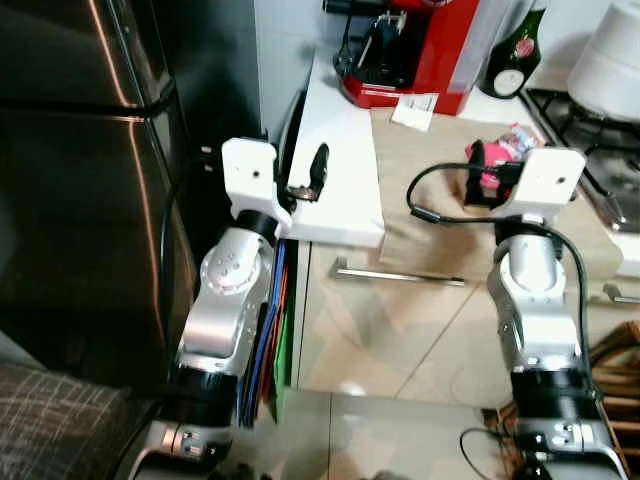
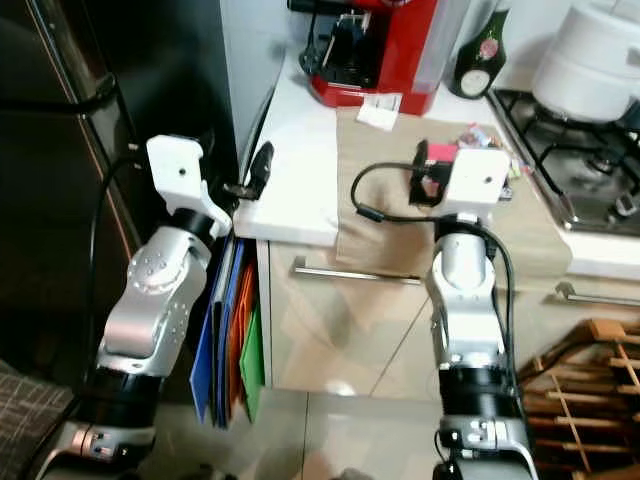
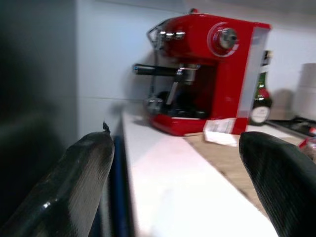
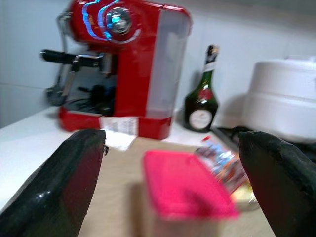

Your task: Restocking fridge

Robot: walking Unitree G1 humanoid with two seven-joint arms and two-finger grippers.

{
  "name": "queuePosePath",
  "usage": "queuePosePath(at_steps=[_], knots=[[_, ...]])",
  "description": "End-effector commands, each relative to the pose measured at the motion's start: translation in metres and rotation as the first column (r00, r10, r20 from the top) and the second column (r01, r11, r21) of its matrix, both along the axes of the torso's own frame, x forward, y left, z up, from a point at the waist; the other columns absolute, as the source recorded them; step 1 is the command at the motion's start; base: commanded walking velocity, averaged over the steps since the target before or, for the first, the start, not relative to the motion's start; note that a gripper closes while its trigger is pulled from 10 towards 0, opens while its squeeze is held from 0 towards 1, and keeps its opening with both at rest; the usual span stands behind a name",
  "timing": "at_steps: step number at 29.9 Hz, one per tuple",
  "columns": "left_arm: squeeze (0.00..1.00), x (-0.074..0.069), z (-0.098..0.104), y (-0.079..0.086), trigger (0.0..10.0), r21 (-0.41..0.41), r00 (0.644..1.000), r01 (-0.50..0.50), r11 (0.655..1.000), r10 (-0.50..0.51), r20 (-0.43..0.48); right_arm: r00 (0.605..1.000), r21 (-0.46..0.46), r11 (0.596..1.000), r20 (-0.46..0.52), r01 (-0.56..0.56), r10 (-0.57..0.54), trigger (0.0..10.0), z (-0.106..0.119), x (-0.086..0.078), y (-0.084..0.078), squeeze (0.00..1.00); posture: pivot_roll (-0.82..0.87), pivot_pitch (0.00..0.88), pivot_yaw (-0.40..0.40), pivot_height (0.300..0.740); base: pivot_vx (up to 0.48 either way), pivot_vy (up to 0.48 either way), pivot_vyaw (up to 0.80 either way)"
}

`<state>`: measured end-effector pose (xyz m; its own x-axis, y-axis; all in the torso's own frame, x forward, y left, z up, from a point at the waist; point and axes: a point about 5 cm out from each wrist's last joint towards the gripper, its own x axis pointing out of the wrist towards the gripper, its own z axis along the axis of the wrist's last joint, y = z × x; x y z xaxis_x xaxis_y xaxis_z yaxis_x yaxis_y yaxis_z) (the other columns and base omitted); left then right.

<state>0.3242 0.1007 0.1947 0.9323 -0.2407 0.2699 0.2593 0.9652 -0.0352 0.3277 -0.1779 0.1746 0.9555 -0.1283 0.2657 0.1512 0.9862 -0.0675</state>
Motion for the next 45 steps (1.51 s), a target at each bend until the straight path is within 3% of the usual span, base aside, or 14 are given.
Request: queuePosePath(at_steps=[1, 5, 9, 14, 21, 31, 45], knots=[[0.0, 0.001, -0.002, -0.001, 10.0, -0.005, 1.0, 0.005, 1.0, -0.005, -0.019, 1.0, 0.0, 1.0, -0.028, 0.002, -0.002, 10.0, -0.004, -0.001, -0.002, 0.0, 0.0, 0.0, -0.007, 0.74, 0.334, -0.341, 0.0], [0.0, 0.002, -0.002, 0.0, 10.0, 0.015, 1.0, 0.006, 1.0, -0.006, -0.021, 0.999, 0.01, 1.0, -0.036, 0.007, -0.007, 10.0, -0.006, -0.001, -0.001, 0.0, 0.0, 0.0, -0.003, 0.74, 0.353, -0.32, 0.0], [0.0, 0.004, 0.004, 0.004, 10.0, 0.016, 0.999, -0.054, 0.998, 0.053, 0.011, 1.0, 0.021, 1.0, -0.025, 0.001, -0.001, 10.0, -0.003, 0.0, -0.001, 0.0, 0.01, 0.0, -0.004, 0.74, 0.21, 0.0, 0.0], [0.0, 0.004, 0.001, 0.009, 10.0, 0.032, 0.998, -0.07, 0.997, 0.07, 0.0, 0.996, 0.122, 0.992, -0.078, -0.028, 0.038, 10.0, -0.003, 0.009, 0.006, 0.0, 0.02, 0.0, -0.018, 0.74, 0.0, 0.0, 0.0], [0.0, 0.001, 0.001, 0.012, 10.0, 0.04, 0.996, -0.088, 0.995, 0.088, 0.007, 0.993, 0.171, 0.984, -0.087, -0.058, 0.074, 10.0, 0.007, 0.021, 0.013, 0.0, 0.03, 0.0, -0.025, 0.74, 0.0, 0.0, 0.0], [0.0, -0.002, 0.0, 0.015, 10.0, 0.033, 0.996, -0.093, 0.995, 0.094, -0.007, 0.993, 0.095, 0.995, -0.117, 0.035, -0.024, 10.0, 0.018, 0.036, 0.003, 0.0, 0.05, 0.0, -0.024, 0.74, 0.0, 0.0, 0.0], [0.0, -0.002, -0.003, 0.014, 10.0, 0.039, 0.996, -0.09, 0.995, 0.091, -0.024, 0.984, 0.053, 0.984, -0.047, 0.172, -0.17, 10.0, 0.029, 0.034, -0.021, 0.0, 0.04, 0.0, -0.029, 0.74, 0.0, 0.0, 0.0]])
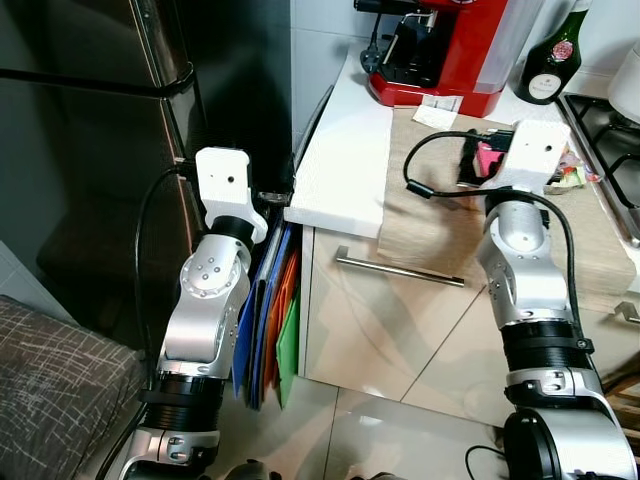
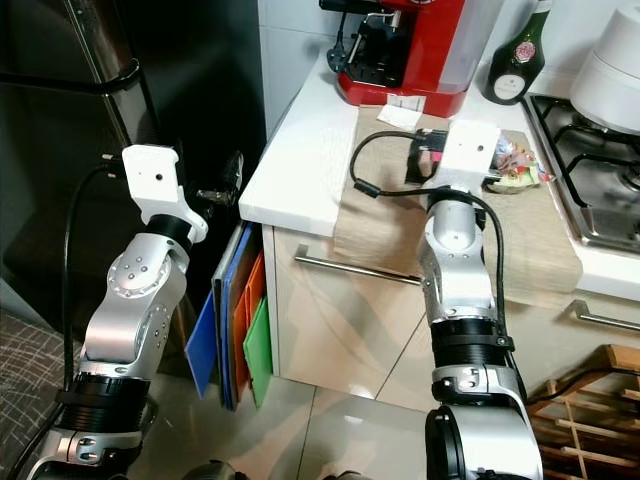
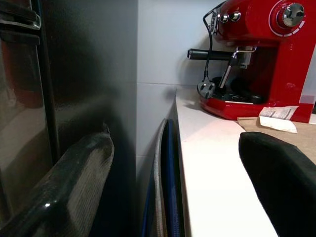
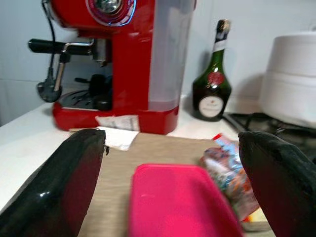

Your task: Restocking fridge

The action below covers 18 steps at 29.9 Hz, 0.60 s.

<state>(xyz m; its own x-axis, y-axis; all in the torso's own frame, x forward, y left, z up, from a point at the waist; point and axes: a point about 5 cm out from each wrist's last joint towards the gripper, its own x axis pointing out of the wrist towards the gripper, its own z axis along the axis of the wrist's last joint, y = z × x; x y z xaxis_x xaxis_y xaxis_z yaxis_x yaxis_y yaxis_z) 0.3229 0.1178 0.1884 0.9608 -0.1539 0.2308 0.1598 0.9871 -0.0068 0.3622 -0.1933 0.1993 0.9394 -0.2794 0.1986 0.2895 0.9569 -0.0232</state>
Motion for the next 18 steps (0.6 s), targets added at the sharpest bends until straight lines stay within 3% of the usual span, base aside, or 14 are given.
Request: queuePosePath(at_steps=[1, 5, 13, 18], knots=[[0.0, -0.001, 0.004, -0.003, 10.0, 0.002, 1.0, 0.011, 1.0, -0.011, 0.007, 0.999, -0.008, 0.999, 0.014, 0.036, -0.036, 10.0, 0.004, -0.001, -0.007, 0.0, 0.04, 0.0, -0.029, 0.74, 0.0, 0.0, 0.0], [0.0, -0.001, 0.002, -0.004, 10.0, 0.0, 1.0, 0.014, 1.0, -0.014, 0.002, 0.998, -0.023, 0.997, -0.013, 0.069, -0.069, 10.0, -0.004, -0.004, -0.014, 0.0, 0.04, 0.0, -0.031, 0.74, 0.0, 0.0, 0.0], [0.0, -0.001, 0.002, -0.004, 10.0, 0.0, 1.0, 0.017, 1.0, -0.017, -0.002, 0.997, 0.004, 0.998, -0.054, 0.063, -0.063, 10.0, -0.015, -0.007, -0.013, 0.0, 0.04, 0.0, -0.033, 0.74, 0.0, 0.0, 0.0], [0.0, -0.004, 0.0, -0.007, 10.0, -0.024, 0.996, 0.09, 0.996, -0.09, -0.006, 0.992, 0.022, 0.996, -0.093, 0.083, -0.081, 10.0, -0.025, -0.011, -0.015, 0.0, 0.03, 0.0, -0.033, 0.74, 0.0, 0.0, 0.0]])
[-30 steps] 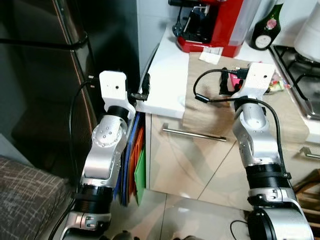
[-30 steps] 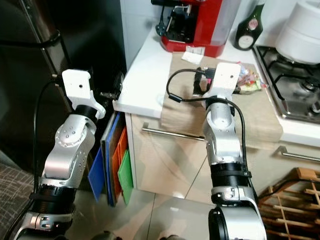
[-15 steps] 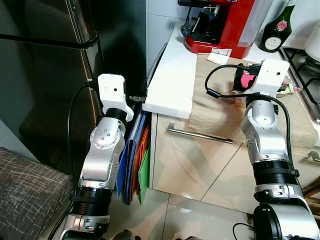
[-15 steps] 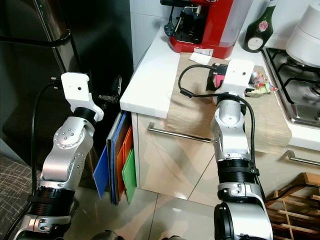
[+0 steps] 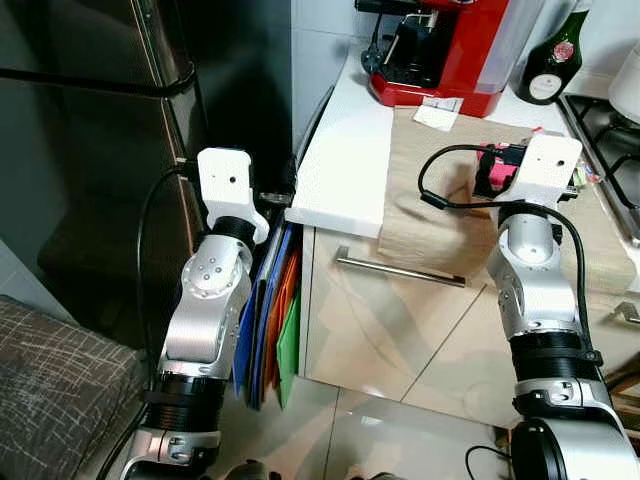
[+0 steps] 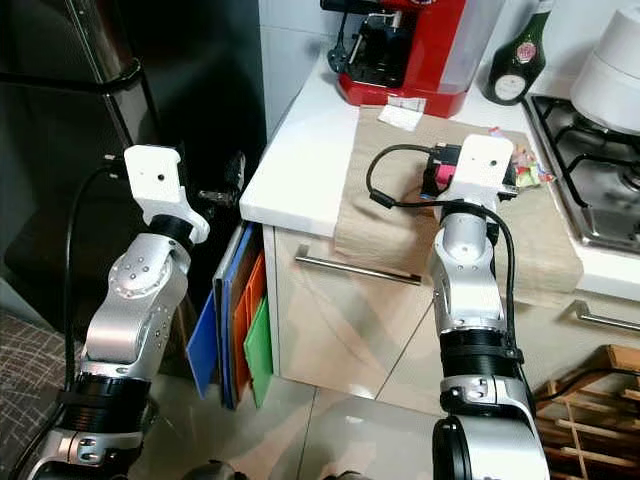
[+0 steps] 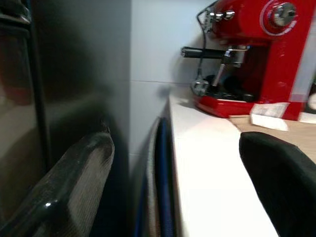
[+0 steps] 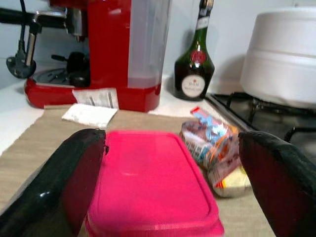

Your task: Restocking fridge

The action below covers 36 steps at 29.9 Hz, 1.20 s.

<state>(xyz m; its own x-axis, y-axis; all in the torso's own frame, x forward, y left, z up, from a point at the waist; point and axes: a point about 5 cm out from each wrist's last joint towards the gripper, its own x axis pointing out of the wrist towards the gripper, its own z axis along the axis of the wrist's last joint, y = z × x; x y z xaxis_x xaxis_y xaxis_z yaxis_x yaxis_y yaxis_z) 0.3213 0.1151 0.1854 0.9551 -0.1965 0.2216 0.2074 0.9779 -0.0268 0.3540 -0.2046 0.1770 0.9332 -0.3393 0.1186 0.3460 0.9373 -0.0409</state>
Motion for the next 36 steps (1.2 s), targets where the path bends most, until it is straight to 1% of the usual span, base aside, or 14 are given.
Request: queuePosePath(at_steps=[1, 8, 13, 17, 21, 25, 27, 28, 30, 31, 32, 34, 35, 36], knots=[[0.0, -0.002, 0.003, -0.005, 10.0, -0.009, 0.999, 0.05, 0.999, -0.049, 0.004, 1.0, 0.022, 1.0, -0.015, 0.017, -0.017, 10.0, -0.004, -0.003, -0.003, 0.0, 0.03, 0.0, -0.033, 0.74, 0.0, 0.0, 0.0], [0.0, -0.002, 0.004, -0.004, 10.0, -0.007, 0.999, 0.051, 0.999, -0.051, 0.005, 0.999, 0.043, 0.999, -0.037, -0.001, 0.002, 10.0, -0.008, -0.003, -0.001, 0.0, 0.03, 0.0, -0.034, 0.74, 0.0, 0.0, 0.0], [0.0, -0.001, 0.006, -0.004, 10.0, -0.007, 0.999, 0.042, 0.999, -0.042, 0.008, 0.997, 0.066, 0.998, -0.073, 0.004, 0.001, 10.0, -0.014, -0.003, -0.003, 0.0, 0.03, 0.0, -0.037, 0.74, 0.0, 0.0, 0.0], [0.0, -0.001, 0.008, -0.003, 10.0, -0.005, 0.999, 0.036, 0.999, -0.036, 0.023, 0.997, 0.062, 0.998, -0.079, 0.005, -0.001, 10.0, -0.015, -0.003, -0.003, 0.0, 0.03, 0.0, -0.039, 0.74, 0.0, 0.0, 0.0], [0.0, -0.001, 0.011, -0.001, 10.0, -0.002, 0.999, 0.02, 1.0, -0.02, 0.044, 0.999, 0.027, 1.0, -0.044, 0.002, -0.001, 10.0, -0.009, -0.004, -0.004, 0.0, 0.03, 0.0, -0.039, 0.74, 0.0, 0.0, 0.0], [0.0, -0.001, 0.015, -0.001, 10.0, -0.005, 0.998, 0.018, 1.0, -0.018, 0.065, 1.0, -0.054, 0.998, 0.002, -0.017, 0.017, 10.0, 0.0, -0.005, -0.002, 0.0, 0.03, 0.0, -0.039, 0.74, 0.0, 0.0, 0.0], [0.0, -0.002, 0.017, -0.003, 10.0, -0.008, 0.997, 0.03, 1.0, -0.03, 0.076, 1.0, -0.072, 0.997, 0.008, -0.019, 0.02, 10.0, 0.001, -0.005, -0.002, 0.0, 0.03, 0.0, -0.041, 0.74, 0.0, 0.0, 0.0], [0.0, -0.005, 0.018, -0.01, 10.0, -0.032, 0.992, 0.096, 0.995, -0.093, 0.08, 1.0, -0.072, 0.997, 0.005, -0.019, 0.019, 10.0, 0.0, -0.006, -0.003, 0.0, 0.03, 0.0, -0.042, 0.74, 0.0, 0.0, 0.0], [0.0, -0.011, 0.021, -0.023, 10.0, -0.075, 0.972, 0.225, 0.971, -0.219, 0.087, 1.0, -0.07, 0.997, 0.0, -0.018, 0.018, 10.0, -0.002, -0.007, -0.004, 0.0, 0.03, 0.0, -0.043, 0.74, 0.0, 0.0, 0.0], [0.0, -0.015, 0.022, -0.03, 10.0, -0.072, 0.956, 0.285, 0.956, -0.278, 0.092, 1.0, -0.07, 0.997, -0.003, -0.018, 0.018, 10.0, -0.003, -0.007, -0.004, 0.0, 0.03, 0.0, -0.043, 0.74, 0.0, 0.0, 0.0], [0.0, -0.017, 0.022, -0.033, 10.0, -0.066, 0.945, 0.32, 0.945, -0.314, 0.093, 1.0, -0.072, 0.997, -0.004, -0.019, 0.018, 10.0, -0.003, -0.007, -0.005, 0.0, 0.03, 0.0, -0.042, 0.74, 0.0, 0.0, 0.0], [0.0, -0.019, 0.022, -0.035, 10.0, -0.062, 0.938, 0.339, 0.939, -0.333, 0.093, 1.0, -0.072, 0.997, -0.004, -0.019, 0.019, 10.0, -0.004, -0.008, -0.005, 0.0, 0.03, 0.0, -0.042, 0.74, 0.0, 0.0, 0.0], [0.0, -0.024, 0.022, -0.042, 10.0, -0.064, 0.903, 0.428, 0.902, -0.422, 0.084, 1.0, -0.078, 0.997, 0.001, -0.024, 0.024, 10.0, -0.003, -0.009, -0.005, 0.0, 0.03, 0.0, -0.042, 0.74, 0.0, 0.0, 0.0], [0.0, -0.027, 0.021, -0.046, 10.0, -0.065, 0.883, 0.467, 0.882, -0.463, 0.077, 1.0, -0.08, 0.996, 0.004, -0.025, 0.026, 10.0, -0.002, -0.009, -0.005, 0.0, 0.03, 0.0, -0.041, 0.74, 0.0, 0.0, 0.0]])
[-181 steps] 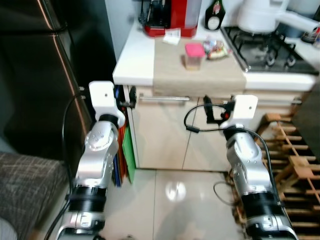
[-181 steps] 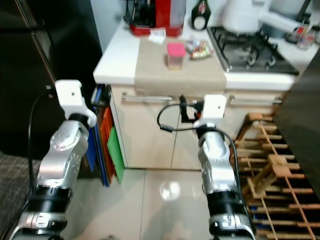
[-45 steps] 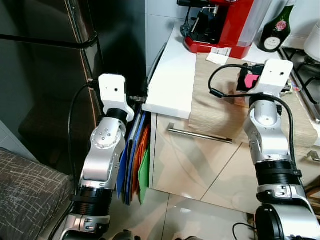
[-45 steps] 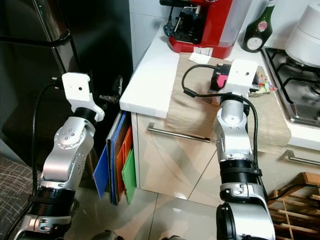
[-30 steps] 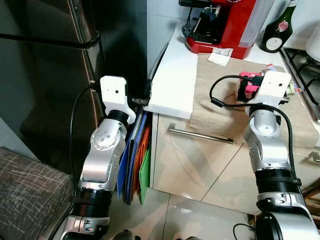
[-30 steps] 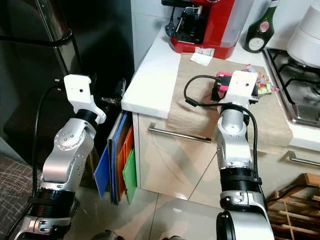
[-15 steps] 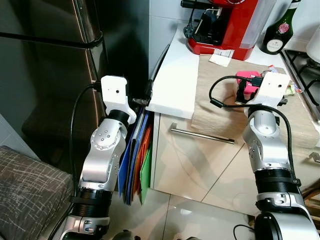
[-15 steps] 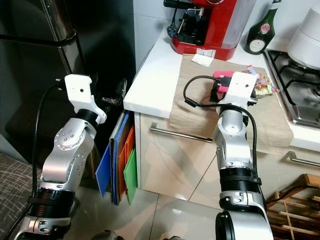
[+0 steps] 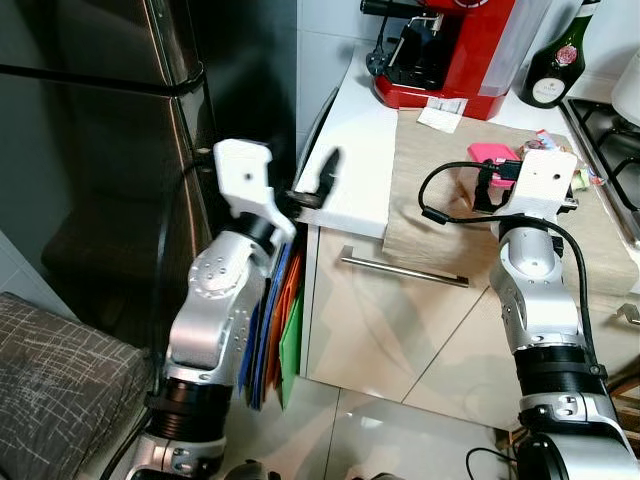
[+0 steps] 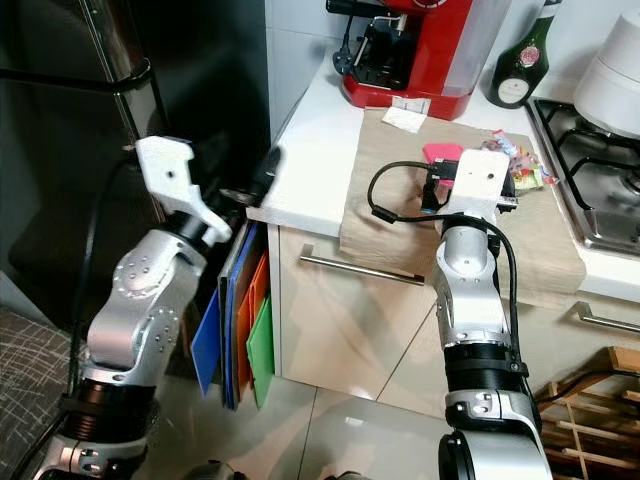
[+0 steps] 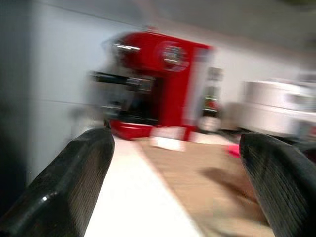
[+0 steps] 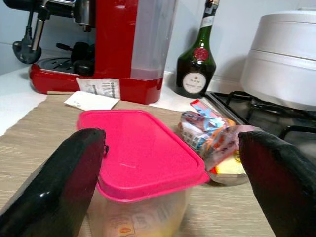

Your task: Restocking fridge

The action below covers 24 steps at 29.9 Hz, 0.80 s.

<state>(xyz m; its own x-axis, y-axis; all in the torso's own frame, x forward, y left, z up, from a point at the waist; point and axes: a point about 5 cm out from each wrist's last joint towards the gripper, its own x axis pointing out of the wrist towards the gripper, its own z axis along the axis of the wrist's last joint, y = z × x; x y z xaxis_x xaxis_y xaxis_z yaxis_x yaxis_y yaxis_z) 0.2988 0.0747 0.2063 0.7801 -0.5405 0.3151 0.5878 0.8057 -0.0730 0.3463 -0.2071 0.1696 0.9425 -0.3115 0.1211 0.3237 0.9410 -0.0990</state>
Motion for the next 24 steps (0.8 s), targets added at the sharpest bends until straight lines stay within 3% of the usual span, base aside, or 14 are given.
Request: queuePosePath(at_steps=[1, 6, 12, 17, 24], knots=[[0.0, -0.006, 0.0, -0.007, 10.0, 0.006, 0.995, 0.097, 0.995, -0.097, -0.012, 1.0, -0.025, 1.0, 0.024, -0.004, 0.005, 10.0, 0.006, -0.002, -0.003, 0.0, 0.03, 0.0, -0.041, 0.74, 0.0, 0.0, 0.0], [0.0, -0.013, 0.001, -0.017, 10.0, 0.004, 0.981, 0.196, 0.981, -0.196, -0.017, 0.998, -0.038, 0.999, 0.051, -0.023, 0.025, 10.0, 0.01, -0.005, 0.0, 0.0, 0.03, 0.0, -0.036, 0.74, 0.0, 0.0, 0.0], [0.0, -0.013, 0.003, -0.017, 10.0, 0.012, 0.983, 0.182, 0.983, -0.182, -0.012, 0.999, -0.043, 0.999, 0.047, -0.017, 0.019, 10.0, 0.009, -0.006, -0.003, 0.0, 0.03, 0.0, -0.037, 0.74, 0.0, 0.0, 0.0], [0.0, -0.011, 0.003, -0.013, 10.0, 0.015, 0.986, 0.166, 0.986, -0.166, -0.016, 0.992, -0.04, 0.999, 0.124, -0.028, 0.033, 10.0, 0.024, -0.005, -0.002, 0.0, 0.03, 0.0, -0.035, 0.74, 0.0, 0.0, 0.0], [0.0, -0.011, 0.003, -0.014, 10.0, 0.018, 0.987, 0.158, 0.987, -0.158, -0.014, 0.984, -0.027, 0.997, 0.162, 0.072, -0.067, 10.0, 0.036, -0.003, -0.025, 0.0, 0.03, 0.0, -0.035, 0.74, 0.0, 0.0, 0.0]])
